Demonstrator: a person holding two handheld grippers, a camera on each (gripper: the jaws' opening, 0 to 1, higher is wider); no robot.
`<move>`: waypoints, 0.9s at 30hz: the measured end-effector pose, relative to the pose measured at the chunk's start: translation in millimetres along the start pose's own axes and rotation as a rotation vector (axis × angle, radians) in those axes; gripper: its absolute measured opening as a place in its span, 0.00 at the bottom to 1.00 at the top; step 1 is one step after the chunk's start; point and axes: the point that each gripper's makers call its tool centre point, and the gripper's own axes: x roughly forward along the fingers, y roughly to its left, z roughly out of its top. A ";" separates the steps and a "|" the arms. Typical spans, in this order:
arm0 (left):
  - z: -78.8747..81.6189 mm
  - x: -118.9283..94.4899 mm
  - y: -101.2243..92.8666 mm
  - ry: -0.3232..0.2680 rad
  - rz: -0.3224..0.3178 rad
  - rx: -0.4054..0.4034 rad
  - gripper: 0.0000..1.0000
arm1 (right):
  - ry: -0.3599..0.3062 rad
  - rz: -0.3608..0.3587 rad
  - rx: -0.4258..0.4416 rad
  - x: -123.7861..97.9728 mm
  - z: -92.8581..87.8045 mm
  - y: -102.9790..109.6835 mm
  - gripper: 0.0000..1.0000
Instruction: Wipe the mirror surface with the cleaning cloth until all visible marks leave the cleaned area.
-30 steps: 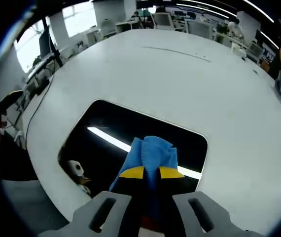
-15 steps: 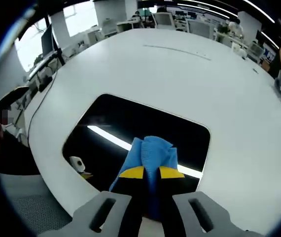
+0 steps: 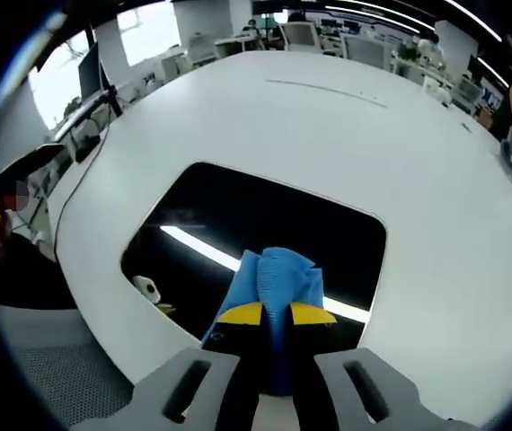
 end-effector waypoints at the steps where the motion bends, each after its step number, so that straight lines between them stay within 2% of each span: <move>1: 0.0 0.1 -0.1 0.000 0.000 0.000 1.00 | 0.002 0.002 0.009 -0.8 -1.3 0.8 0.04; 15: -2.5 2.5 1.1 0.005 0.001 0.010 1.00 | 0.006 0.015 -0.001 -7.9 -14.2 10.2 0.04; 20: -6.2 2.8 -0.1 0.017 -0.004 0.075 1.00 | 0.007 0.019 0.001 -9.6 -17.7 12.3 0.04; 27: -13.0 2.3 5.3 0.044 0.007 0.123 1.00 | 0.010 0.020 0.010 -11.8 -21.9 15.4 0.04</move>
